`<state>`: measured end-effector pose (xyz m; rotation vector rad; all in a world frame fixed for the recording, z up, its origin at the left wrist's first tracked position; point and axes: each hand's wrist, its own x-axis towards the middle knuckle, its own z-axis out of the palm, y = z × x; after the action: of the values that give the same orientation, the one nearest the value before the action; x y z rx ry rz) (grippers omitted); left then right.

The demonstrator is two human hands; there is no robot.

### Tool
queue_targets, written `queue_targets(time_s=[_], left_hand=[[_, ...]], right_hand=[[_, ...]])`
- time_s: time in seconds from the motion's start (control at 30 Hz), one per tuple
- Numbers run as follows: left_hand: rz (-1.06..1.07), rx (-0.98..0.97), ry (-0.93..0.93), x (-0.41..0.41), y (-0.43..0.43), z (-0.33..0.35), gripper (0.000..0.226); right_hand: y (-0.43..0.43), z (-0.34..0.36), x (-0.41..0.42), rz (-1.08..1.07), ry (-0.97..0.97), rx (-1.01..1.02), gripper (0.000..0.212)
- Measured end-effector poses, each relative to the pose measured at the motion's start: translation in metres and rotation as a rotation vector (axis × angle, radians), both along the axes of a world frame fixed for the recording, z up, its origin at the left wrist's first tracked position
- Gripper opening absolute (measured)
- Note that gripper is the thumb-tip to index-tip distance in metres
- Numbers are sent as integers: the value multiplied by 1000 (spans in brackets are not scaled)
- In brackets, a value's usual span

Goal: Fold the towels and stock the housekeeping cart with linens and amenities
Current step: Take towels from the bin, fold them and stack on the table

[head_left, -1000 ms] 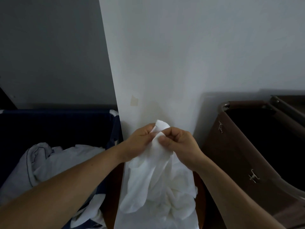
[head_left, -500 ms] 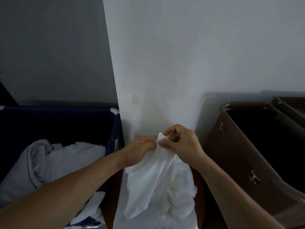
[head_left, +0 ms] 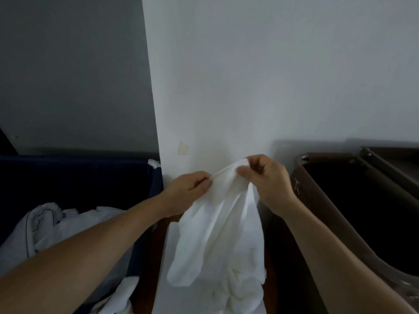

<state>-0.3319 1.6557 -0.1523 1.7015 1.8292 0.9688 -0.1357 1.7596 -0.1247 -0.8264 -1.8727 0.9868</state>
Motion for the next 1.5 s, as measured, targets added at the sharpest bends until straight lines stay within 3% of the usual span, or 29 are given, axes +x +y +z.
queue_targets(time_s=[0.1,0.23,0.3,0.37,0.43,0.5,0.53,0.7,0.73,0.83,0.93,1.03,1.13,1.27,1.43,1.5], left_hand=[[-5,156,39,-4,9,29,13],[51,489,6,-4,22,75,21],[85,550,15,-8,31,91,18],[108,488,57,-12,40,89,10],[137,347,150,-19,45,70,4],[170,232,191,-27,45,45,15],[175,209,192,-31,44,37,20],[156,386,191,-31,47,40,17],[166,394,193,-31,48,40,15],[154,176,220,-43,41,26,6],[240,-15,338,-48,27,13,44],[357,278,351,-24,25,35,40],[204,579,118,14,25,66,12],[31,567,-95,47,26,77,10],[206,583,-68,40,31,58,28],[192,560,-90,37,31,58,25]], right_hand=[[9,46,-7,3,112,70,18],[11,123,-14,-7,257,216,12],[13,157,-12,2,438,212,6],[21,171,-9,17,534,160,6],[27,160,-5,-40,317,128,8],[29,139,0,-72,51,84,12],[28,138,1,-69,26,69,12],[26,196,5,54,453,155,8],[27,199,6,54,466,165,9],[32,171,11,24,215,80,9],[31,148,14,44,123,60,10],[28,142,7,80,91,88,11],[22,133,-6,97,-63,126,10],[17,125,-10,114,-107,160,8],[19,124,-8,131,-84,144,9],[21,124,-8,149,-76,147,7]])
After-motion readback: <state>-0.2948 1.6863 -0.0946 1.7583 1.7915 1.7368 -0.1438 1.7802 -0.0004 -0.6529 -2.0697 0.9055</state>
